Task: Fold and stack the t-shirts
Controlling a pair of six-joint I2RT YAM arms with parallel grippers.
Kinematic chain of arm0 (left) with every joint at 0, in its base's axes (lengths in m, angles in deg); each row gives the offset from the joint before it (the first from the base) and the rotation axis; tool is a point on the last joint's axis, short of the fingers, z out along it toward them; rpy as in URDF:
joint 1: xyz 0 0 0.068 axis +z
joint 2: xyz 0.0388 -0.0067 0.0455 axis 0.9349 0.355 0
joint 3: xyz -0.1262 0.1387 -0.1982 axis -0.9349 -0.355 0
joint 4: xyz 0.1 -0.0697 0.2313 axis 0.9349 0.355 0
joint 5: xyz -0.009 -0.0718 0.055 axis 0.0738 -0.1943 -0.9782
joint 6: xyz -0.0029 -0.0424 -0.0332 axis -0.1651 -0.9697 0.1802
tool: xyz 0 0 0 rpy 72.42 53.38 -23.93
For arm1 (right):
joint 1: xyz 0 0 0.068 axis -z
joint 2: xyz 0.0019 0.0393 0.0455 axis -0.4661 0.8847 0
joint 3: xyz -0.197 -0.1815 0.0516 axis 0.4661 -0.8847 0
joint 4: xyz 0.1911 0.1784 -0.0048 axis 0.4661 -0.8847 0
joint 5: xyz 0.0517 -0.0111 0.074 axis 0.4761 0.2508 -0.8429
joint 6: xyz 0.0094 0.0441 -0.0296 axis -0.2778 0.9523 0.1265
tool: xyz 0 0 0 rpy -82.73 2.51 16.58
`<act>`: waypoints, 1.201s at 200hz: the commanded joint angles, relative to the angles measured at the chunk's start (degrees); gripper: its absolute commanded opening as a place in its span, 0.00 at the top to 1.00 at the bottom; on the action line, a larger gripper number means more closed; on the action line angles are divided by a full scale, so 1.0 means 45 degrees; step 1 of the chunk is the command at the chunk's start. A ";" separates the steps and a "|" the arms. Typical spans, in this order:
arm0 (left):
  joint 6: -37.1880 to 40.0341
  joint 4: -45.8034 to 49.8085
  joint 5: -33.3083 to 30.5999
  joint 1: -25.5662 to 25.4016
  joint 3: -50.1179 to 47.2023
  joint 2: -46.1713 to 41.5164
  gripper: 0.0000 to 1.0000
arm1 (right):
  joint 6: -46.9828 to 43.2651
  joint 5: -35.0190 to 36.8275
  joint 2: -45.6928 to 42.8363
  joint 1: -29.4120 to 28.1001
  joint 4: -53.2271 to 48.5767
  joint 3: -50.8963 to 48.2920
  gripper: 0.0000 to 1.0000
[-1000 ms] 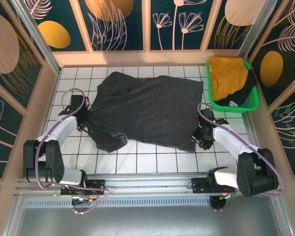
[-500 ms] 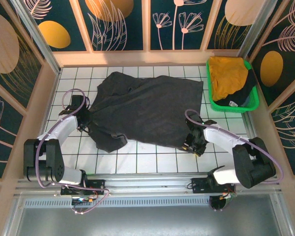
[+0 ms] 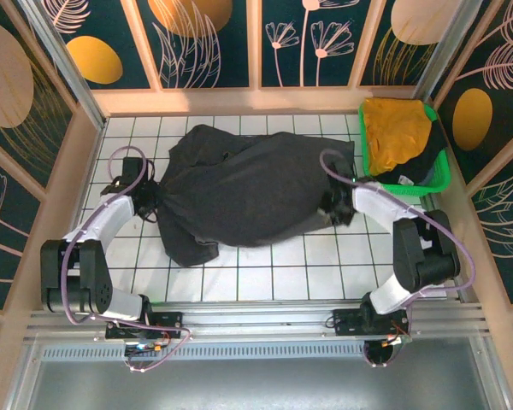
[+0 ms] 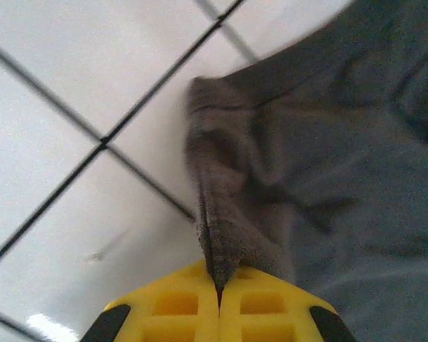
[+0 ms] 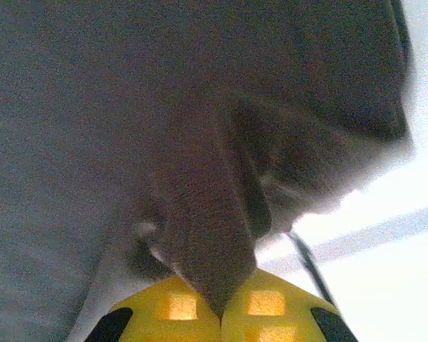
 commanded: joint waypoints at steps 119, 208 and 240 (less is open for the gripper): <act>-0.1970 -0.3338 -0.2732 0.0074 0.7544 -0.4133 1.00 | -0.2636 0.1753 -0.3797 0.1403 0.5614 0.7490 1.00; -0.1977 -0.0623 -0.1378 0.0069 1.4164 -0.0048 1.00 | -0.1685 -0.0399 -0.3313 0.2341 0.6209 0.9112 1.00; -0.1567 -0.0686 -0.0339 0.0256 1.5694 0.2153 1.00 | -0.0956 -0.1997 -0.1054 0.3104 0.6149 1.0800 1.00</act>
